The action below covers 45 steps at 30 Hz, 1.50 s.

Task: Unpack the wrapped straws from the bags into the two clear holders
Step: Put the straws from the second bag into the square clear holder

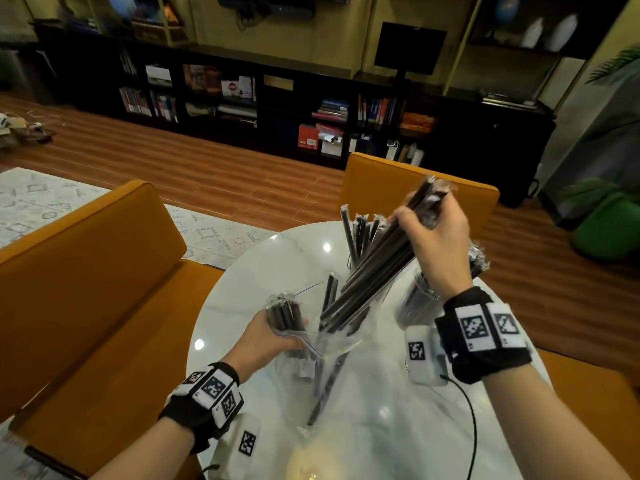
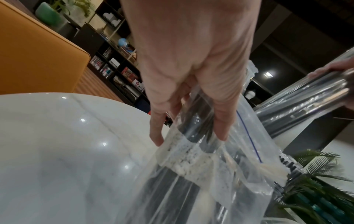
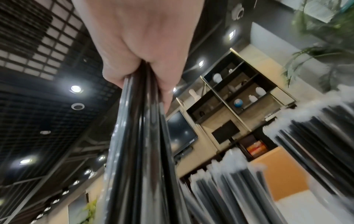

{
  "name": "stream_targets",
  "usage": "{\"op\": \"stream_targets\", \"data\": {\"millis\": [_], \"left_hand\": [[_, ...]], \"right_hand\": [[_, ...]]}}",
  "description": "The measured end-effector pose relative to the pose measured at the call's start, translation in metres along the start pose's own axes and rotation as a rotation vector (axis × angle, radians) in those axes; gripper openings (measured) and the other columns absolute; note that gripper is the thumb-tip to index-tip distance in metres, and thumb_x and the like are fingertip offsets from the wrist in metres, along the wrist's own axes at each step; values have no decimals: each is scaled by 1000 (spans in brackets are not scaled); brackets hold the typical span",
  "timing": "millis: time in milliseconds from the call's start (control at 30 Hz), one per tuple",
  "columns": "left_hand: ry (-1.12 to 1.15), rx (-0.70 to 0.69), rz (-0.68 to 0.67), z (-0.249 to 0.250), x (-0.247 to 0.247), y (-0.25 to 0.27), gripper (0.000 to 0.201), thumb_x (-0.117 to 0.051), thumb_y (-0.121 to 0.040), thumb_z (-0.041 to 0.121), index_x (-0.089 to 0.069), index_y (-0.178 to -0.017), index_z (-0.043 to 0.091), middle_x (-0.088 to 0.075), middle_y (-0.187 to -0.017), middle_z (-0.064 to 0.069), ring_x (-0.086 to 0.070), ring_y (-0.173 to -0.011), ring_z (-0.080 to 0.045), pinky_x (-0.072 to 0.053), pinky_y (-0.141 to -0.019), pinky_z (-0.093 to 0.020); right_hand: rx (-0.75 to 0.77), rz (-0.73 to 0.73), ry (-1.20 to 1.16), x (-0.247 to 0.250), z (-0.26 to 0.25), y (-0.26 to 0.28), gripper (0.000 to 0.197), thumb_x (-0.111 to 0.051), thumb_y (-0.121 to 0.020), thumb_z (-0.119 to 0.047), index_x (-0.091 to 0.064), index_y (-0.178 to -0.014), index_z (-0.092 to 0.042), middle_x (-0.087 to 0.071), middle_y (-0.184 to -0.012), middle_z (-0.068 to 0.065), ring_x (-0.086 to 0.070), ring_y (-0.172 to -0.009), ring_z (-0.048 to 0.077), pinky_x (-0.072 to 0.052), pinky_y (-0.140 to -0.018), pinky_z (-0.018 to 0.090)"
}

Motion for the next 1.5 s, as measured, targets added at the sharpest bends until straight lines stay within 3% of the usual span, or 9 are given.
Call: {"op": "stream_targets", "data": {"millis": [233,400,500,733,867,1033,1200,1300,1500], "left_hand": [[-6,1,-4,1,3,7,42,-77,-72,-10,-66,-101,18,-73,-103,-15,-73,-90,-18,-59,-72,-24],[-8,18,9,-1,3,11,40,-78,-71,-8,-67,-99,20,-74,-103,-13,-72,-93,-19,-59,-75,-26],[18,34,24,-4,4,11,45,-79,-70,-9,-65,-105,16,-74,-104,-12,-73,-91,-15,-59,-74,-24],[66,41,60,-8,10,15,50,-78,-68,-15,-65,-108,12,-75,-102,-16,-74,-93,-21,-60,-82,-34],[58,43,64,-9,8,14,52,-78,-68,-14,-64,-111,12,-73,-105,-17,-71,-99,-26,-59,-85,-34],[15,44,30,-6,7,12,53,-76,-71,-14,-62,-113,15,-73,-105,-15,-73,-87,-13,-59,-71,-20],[-25,53,-4,-5,6,6,53,-79,-69,-11,-61,-113,12,-71,-104,-16,-71,-91,-21,-58,-69,-18],[-201,50,-11,-7,12,2,71,-92,-56,19,-60,-120,18,-70,-113,-6,-67,-105,-19,-55,-83,-23],[-290,23,19,1,21,0,69,-89,-60,23,-62,-124,17,-71,-113,-2,-66,-106,-16,-52,-99,-40]], "right_hand": [[203,279,54,54,-55,-73,18,-63,-82,-27,-57,-99,-25,-68,-98,-2,-70,-90,17,-58,-85,39],[414,92,284,0,-42,-63,33,-69,-85,-6,-56,-113,5,-63,-103,6,-60,-88,8,-42,-78,-5],[498,-138,325,-40,-7,-30,27,-70,-81,0,-59,-104,9,-67,-97,19,-62,-82,14,-47,-82,2],[74,25,141,-42,44,-36,30,-63,-90,-5,-51,-117,-8,-56,-89,-14,-60,-73,2,-54,-67,7],[-310,13,179,-20,86,-62,47,-66,-88,-16,-40,-127,-18,-64,-112,9,-64,-83,22,-55,-67,27],[-11,20,335,-13,75,-77,79,-73,-83,-8,-29,-148,-20,-45,-147,7,-49,-126,17,-36,-99,22],[-12,-504,723,-38,90,-58,37,-48,-100,-26,-55,-133,-9,-57,-138,13,-57,-123,26,-40,-98,28],[35,-371,688,-27,71,-51,36,-45,-101,-31,-56,-130,-12,-53,-142,10,-47,-133,23,-27,-115,45],[-180,-272,261,-7,44,37,16,-52,-98,-23,-66,-96,-15,-71,-94,6,-58,-69,7,-45,-56,6]]}}
Point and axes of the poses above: each hand's wrist, its own y-axis away from the middle knuckle, its own x-axis out of the back of the hand, z = x × y, the point moved 3 cm from there along -y, towards the middle knuckle
